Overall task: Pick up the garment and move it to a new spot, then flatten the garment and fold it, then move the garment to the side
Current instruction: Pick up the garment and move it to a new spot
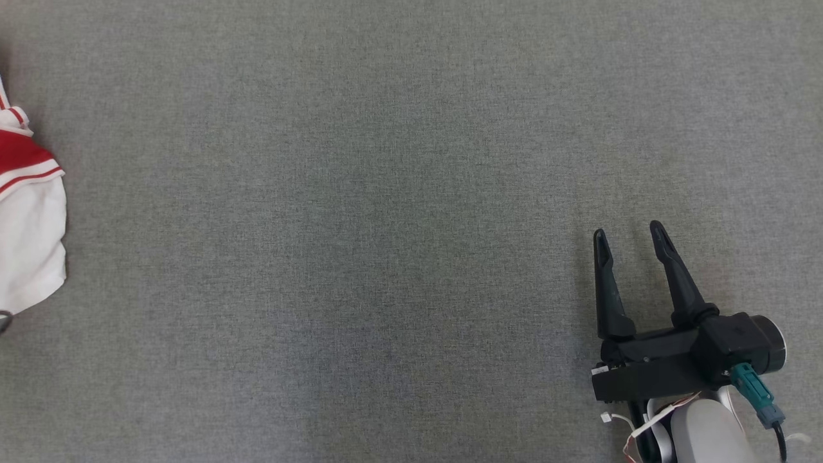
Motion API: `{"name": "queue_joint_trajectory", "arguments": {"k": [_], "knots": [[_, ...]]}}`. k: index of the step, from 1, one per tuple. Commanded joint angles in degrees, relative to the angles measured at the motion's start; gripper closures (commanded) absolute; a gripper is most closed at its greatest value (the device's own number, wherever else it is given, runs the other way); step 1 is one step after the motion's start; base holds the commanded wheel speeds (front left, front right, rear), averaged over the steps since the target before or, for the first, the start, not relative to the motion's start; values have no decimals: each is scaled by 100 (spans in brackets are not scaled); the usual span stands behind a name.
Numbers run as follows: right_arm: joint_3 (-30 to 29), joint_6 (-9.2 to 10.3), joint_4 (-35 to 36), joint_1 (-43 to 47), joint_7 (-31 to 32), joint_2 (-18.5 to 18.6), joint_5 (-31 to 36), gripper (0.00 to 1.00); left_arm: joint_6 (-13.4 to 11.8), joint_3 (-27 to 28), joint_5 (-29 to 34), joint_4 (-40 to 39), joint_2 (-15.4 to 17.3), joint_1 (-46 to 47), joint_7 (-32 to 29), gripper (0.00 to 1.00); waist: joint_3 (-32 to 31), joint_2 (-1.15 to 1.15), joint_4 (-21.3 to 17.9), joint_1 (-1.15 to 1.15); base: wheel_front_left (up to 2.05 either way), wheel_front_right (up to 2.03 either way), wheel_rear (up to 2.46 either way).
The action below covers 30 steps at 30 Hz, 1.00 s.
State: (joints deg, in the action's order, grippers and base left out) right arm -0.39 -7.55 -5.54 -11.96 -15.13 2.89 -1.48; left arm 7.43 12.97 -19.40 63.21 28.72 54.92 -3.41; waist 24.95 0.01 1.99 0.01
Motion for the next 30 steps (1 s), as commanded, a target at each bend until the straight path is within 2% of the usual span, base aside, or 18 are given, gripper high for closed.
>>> {"name": "queue_joint_trajectory", "arguments": {"k": [1,3,6,15,20,23,30], "knots": [[-6,12,22,-22,-4,-4,55,0,-1,-15,-4,34,33,89,11,0,14,-1,6,-1,0,0,0],[-12,12,25,-3,-4,-4,64,0,-2,-75,31,109,24,136,30,0,14,-1,13,-1,0,0,0],[-8,12,4,11,-4,-3,81,0,-95,-182,135,141,73,207,241,100,-17,-1,28,-1,0,0,0],[15,12,-90,122,-4,-3,-76,0,-44,-240,10,98,215,447,971,100,-395,-1,70,-1,0,0,0],[60,12,-163,207,-4,-3,-204,0,10,-365,-112,-246,153,768,1349,100,-690,-1,101,-1,0,0,0],[115,12,-213,281,-4,-3,-283,0,1,-593,-348,-661,3,955,1430,100,-889,-1,77,-1,0,0,0],[265,12,-290,368,-4,-1,-520,0,4,-1323,-1085,-1984,-44,1123,1273,100,-1277,-1,-226,-1,0,0,0]]}}
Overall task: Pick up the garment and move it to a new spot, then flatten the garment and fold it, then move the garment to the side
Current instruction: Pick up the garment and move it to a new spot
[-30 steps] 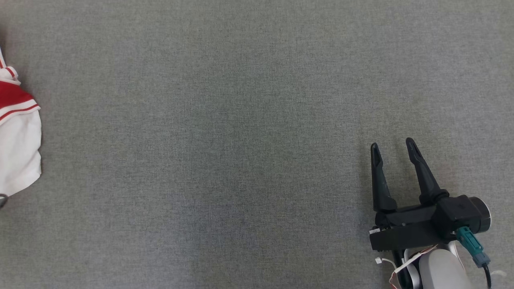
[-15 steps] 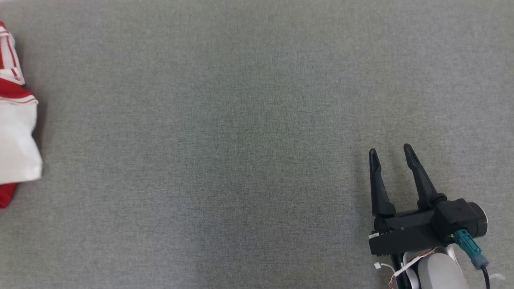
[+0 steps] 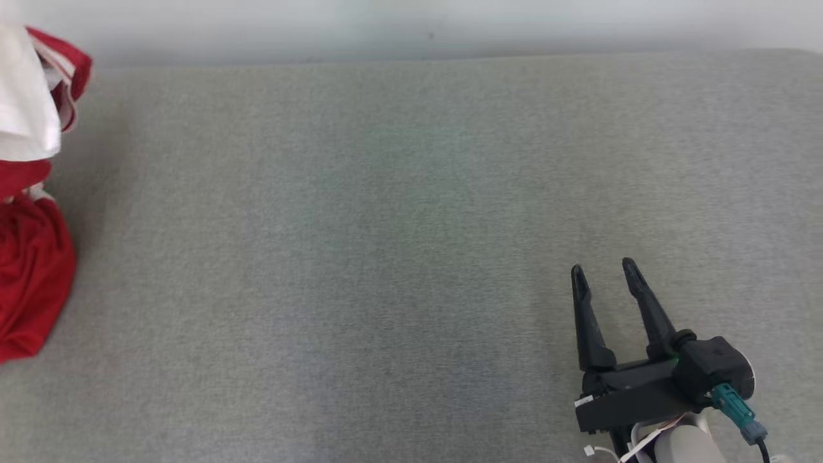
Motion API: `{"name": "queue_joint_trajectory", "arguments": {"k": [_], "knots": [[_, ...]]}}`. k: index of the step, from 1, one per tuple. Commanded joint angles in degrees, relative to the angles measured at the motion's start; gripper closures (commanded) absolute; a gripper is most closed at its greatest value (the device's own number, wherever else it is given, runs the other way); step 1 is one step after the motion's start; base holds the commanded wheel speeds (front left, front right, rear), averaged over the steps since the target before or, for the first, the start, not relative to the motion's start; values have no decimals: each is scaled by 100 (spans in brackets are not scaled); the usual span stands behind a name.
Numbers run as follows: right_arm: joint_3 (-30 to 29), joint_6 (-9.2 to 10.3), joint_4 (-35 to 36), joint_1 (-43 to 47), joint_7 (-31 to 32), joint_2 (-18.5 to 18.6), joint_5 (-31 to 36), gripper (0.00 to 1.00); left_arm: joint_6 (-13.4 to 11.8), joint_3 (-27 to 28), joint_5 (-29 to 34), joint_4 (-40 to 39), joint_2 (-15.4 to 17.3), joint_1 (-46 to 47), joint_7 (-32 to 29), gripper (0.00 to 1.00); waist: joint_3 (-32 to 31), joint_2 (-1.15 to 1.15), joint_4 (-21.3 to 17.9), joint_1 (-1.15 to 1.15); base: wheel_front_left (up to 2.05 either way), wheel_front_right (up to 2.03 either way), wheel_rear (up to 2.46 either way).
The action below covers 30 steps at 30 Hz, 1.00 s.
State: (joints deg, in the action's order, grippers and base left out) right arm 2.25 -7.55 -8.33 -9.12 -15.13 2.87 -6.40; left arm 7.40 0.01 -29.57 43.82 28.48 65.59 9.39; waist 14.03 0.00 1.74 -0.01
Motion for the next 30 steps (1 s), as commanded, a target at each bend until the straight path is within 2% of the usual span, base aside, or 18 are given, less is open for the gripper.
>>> {"name": "queue_joint_trajectory", "arguments": {"k": [1,6,10,11,13,18,22,25,30], "knots": [[37,12,-25,102,-5,2,-62,0,7,-113,-147,-221,-7,41,-49,100,-236,0,-287,1,0,0,0],[99,12,-54,146,-5,0,-184,0,8,-470,-541,-1153,-136,77,-297,100,-443,0,-723,1,0,0,0],[63,12,-66,232,-5,-1,-252,0,9,-664,-876,-1730,-500,170,-595,100,-508,0,-1007,1,0,0,0],[63,12,-66,232,-5,-1,-252,0,9,-664,-876,-1730,-500,170,-595,100,-508,0,-1007,1,0,0,0],[51,12,-72,219,-4,-2,-295,0,8,-815,-880,-1996,-654,221,-700,100,-505,0,-1132,1,0,0,0],[61,12,-78,261,-4,-1,-421,0,-16,-1260,-1030,-2530,-1314,204,-925,100,-497,0,-1390,1,0,0,0],[89,12,-63,242,-4,0,-510,0,-86,-1604,-1048,-2754,-1754,39,-1030,100,-412,0,-1556,1,0,0,0],[94,12,-42,145,-4,-2,-591,0,-173,-1843,-973,-2874,-1955,-329,-1008,100,-286,0,-1719,1,0,0,0],[51,12,-66,186,-4,0,-630,0,-229,-1977,-1042,-2684,-2006,-1135,-925,100,-232,0,-1880,1,0,0,0]]}}
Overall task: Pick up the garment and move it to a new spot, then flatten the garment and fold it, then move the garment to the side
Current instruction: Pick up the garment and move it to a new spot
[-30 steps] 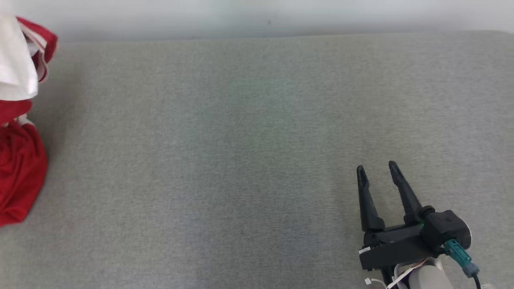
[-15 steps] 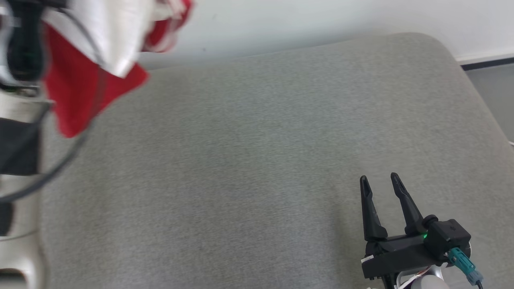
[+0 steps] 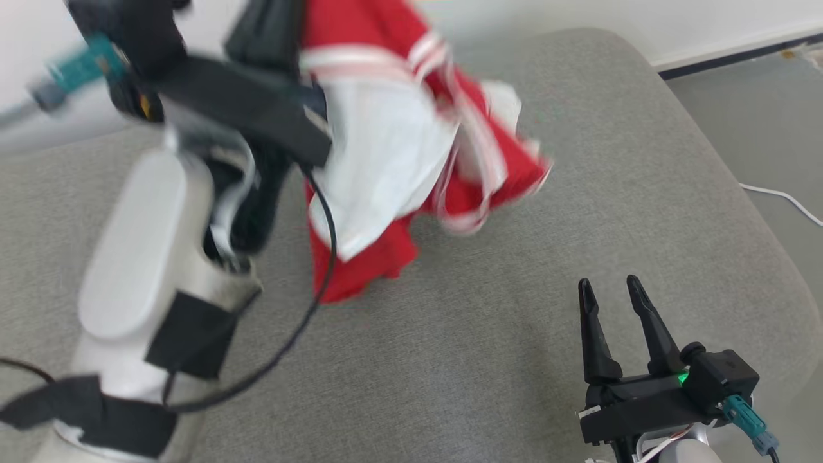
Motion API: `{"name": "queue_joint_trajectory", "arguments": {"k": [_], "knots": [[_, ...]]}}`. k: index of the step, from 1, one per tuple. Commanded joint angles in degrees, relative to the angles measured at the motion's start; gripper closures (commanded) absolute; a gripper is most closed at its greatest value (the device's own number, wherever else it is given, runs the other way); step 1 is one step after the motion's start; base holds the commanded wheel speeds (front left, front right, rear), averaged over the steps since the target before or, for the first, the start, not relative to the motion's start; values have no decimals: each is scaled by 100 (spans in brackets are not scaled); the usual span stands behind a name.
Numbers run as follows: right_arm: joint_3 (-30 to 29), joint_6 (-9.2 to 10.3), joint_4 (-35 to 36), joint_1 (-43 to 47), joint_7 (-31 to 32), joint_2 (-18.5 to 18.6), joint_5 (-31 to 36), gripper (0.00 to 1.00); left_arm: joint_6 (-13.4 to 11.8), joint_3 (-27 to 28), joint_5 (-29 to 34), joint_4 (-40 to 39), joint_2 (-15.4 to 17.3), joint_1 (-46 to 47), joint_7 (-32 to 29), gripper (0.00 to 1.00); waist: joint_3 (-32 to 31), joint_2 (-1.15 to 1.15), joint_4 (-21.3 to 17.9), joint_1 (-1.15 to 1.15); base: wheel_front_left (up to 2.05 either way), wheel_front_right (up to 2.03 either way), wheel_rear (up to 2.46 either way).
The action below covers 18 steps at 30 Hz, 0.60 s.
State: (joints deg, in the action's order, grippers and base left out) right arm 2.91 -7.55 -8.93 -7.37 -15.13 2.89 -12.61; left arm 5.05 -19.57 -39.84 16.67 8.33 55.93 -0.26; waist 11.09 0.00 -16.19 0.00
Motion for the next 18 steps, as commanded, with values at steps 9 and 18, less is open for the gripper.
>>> {"name": "queue_joint_trajectory", "arguments": {"k": [9,18], "knots": [[-129,12,-34,-6,-4,-3,18,0,-18,-254,111,1267,73,-1568,584,100,98,0,-11,0,0,0,0],[-127,12,-21,37,-4,-4,88,0,144,-711,330,2367,-173,-1766,1118,0,-44,0,278,0,0,0,0]]}}
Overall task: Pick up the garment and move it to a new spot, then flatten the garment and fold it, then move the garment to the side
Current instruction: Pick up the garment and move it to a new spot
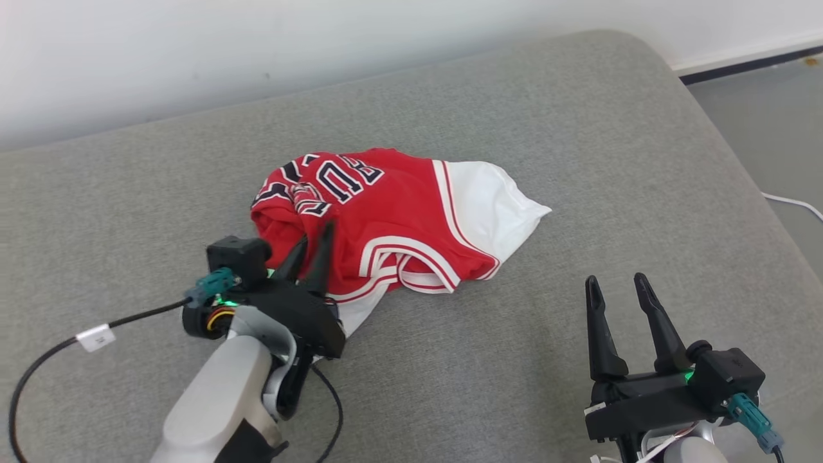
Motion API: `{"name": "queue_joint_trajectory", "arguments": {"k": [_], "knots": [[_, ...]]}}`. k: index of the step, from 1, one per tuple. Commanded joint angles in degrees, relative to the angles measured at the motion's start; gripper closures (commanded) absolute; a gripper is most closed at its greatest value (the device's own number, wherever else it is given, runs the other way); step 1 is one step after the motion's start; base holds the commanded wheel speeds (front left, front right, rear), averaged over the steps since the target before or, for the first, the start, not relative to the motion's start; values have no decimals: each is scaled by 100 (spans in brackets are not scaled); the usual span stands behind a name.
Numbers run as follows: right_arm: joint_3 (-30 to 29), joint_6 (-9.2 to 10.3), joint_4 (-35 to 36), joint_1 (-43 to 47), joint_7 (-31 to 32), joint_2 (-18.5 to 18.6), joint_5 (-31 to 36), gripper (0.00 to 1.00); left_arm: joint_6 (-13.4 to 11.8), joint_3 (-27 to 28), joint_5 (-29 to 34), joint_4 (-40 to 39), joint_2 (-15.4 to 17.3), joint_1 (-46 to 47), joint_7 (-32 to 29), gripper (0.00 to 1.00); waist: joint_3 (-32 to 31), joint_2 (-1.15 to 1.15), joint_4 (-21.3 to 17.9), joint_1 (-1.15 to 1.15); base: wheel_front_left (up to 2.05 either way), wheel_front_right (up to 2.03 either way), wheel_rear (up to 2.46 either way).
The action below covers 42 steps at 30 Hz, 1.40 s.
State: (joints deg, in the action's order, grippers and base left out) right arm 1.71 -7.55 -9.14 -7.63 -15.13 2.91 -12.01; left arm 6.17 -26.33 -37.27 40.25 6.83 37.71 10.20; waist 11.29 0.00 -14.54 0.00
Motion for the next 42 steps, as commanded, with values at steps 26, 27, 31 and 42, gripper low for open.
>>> {"name": "queue_joint_trajectory", "arguments": {"k": [26,27,31,42], "knots": [[-218,12,-6,614,-3,-2,218,0,-637,612,406,-1374,1046,-1706,501,0,-870,0,1201,0,0,0,0],[-219,12,-5,629,-3,-3,235,0,-731,763,552,-1587,1099,-1819,507,0,-887,0,1227,0,0,0,0],[-224,12,-12,656,-3,-2,264,0,-974,1278,1281,-2374,1156,-2481,500,0,-942,0,1286,0,0,0,0],[-244,12,-15,782,-3,-3,314,0,-674,2725,2270,-3449,466,-3991,503,0,-1051,0,1329,0,0,0,0]]}}
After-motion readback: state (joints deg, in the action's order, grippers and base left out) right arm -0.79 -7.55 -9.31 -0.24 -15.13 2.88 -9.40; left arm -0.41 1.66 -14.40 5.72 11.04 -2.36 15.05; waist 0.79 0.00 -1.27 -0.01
